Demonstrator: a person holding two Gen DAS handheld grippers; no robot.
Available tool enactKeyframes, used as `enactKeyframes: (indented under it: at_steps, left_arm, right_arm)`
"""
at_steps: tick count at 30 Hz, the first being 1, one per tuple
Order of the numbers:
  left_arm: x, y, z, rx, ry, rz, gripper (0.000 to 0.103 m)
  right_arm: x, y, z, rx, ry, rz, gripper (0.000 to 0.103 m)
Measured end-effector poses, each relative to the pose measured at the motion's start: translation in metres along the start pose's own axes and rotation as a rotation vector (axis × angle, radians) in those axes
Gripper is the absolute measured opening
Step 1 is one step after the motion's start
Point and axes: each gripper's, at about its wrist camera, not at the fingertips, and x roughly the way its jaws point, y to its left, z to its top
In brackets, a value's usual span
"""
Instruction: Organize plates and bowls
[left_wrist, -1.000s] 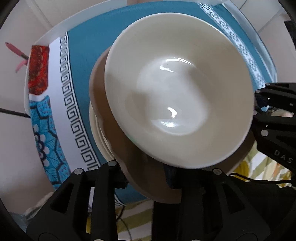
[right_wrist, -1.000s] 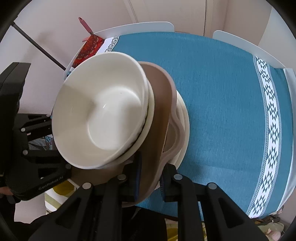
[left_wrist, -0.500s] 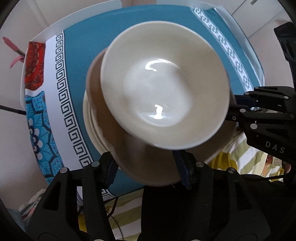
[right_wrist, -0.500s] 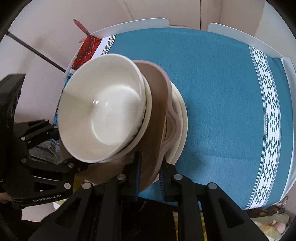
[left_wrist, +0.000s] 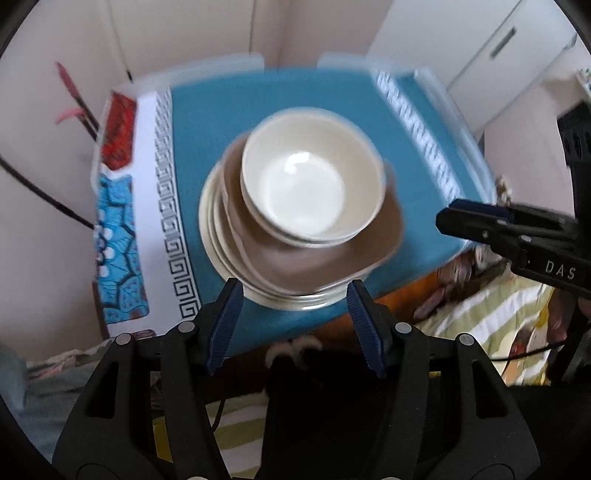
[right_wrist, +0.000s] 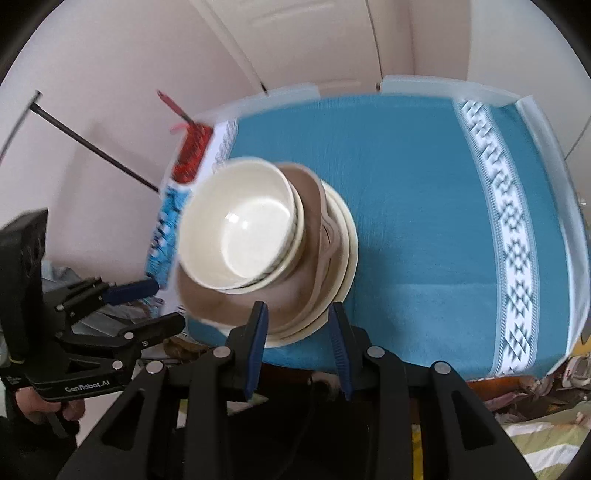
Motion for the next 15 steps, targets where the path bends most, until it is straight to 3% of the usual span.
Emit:
enactKeyframes:
  at_steps: [4,6,10,12,15]
  left_arm:
    - [-0.066,-0.019,-0.004,-0.023,-0.256,0.022,0.057]
    - [-0.097,-0.029,-0.006,-0.019,-0.380,0.045,0.062]
    - [-0.157,-0.052,-0.016,-0.003,-0.641,0.123,0.103]
    - [-0.183,-0.066,-0.026,0.016,-0.776,0.166,0.103]
    - [-0.200,-0.081,-0.030,0.047,-0.860,0.227,0.103]
  right_arm:
    - [-0.062,0.011,-0.009,-0.032,-0.197,-0.032,0.036]
    - [-0.094,0.016,-0.011,-0.053,-0.300,-0.060,0.057]
    - [-0.149,0.027,-0.020,-0.097,-0.484,-0.145,0.076]
    - [-0.173,0.035,-0.025,-0.112,-0.576,-0.194,0.096]
    - [-0.202,0.040,-0.033,-0.111,-0.709,-0.262,0.102]
